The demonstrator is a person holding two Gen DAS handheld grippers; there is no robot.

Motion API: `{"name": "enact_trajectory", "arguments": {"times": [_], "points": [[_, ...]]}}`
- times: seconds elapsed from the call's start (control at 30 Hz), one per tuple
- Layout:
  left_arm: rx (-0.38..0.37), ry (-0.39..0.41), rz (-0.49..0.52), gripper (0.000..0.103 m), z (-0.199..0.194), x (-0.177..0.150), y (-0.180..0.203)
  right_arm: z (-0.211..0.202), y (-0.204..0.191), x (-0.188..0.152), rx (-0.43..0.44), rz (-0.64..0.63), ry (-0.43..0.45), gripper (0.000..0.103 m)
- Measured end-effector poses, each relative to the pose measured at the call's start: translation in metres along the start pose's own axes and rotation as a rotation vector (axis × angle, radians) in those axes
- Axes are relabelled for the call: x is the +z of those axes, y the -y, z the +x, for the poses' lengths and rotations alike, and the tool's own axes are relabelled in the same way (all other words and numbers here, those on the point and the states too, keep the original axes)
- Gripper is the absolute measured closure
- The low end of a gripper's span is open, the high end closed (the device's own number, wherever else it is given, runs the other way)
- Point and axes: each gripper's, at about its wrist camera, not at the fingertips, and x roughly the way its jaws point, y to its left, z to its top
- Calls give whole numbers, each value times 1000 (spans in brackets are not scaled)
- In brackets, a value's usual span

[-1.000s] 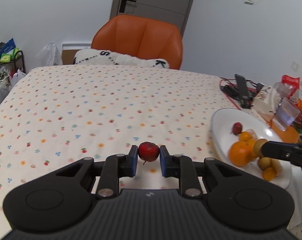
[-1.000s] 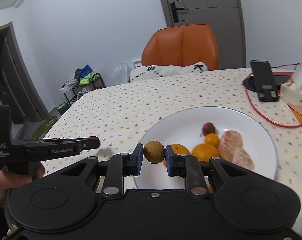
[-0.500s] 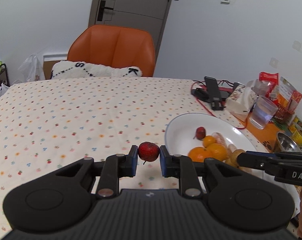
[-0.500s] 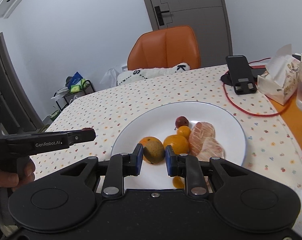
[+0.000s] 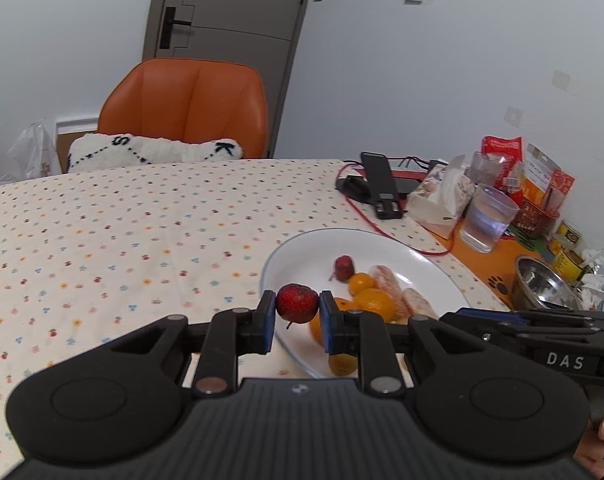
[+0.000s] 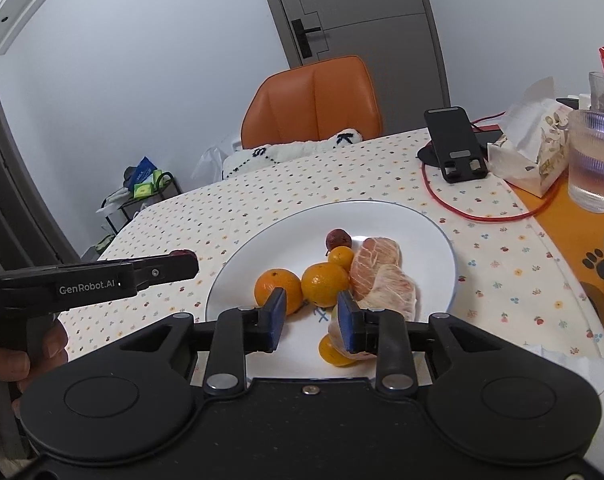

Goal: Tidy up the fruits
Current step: 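Carry the plum and yellow fruit over the plate and release both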

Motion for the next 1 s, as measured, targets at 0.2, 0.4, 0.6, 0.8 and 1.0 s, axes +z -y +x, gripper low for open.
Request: {"name": "enact_trajectory", "arguments": {"times": [0.2,0.4,0.6,0.8,1.0], "points": [[-32,-20,18,82,4,-2,11,-3,5,-3,-5,12,-1,73],[-8,-37,34,71,3,-4,13,-3,4,-5,2,15,-1,72],[30,-48,-7,69,-3,-4,-1,-2,1,-6,13,10,-3,71],[60,-66,-21,68,-11,-8,-9,-2,-5,-6,24,3,-4,65],[92,-39,-47,37,-27,-13,-20,-3,-16,-7,37,-13,-3,58]]}}
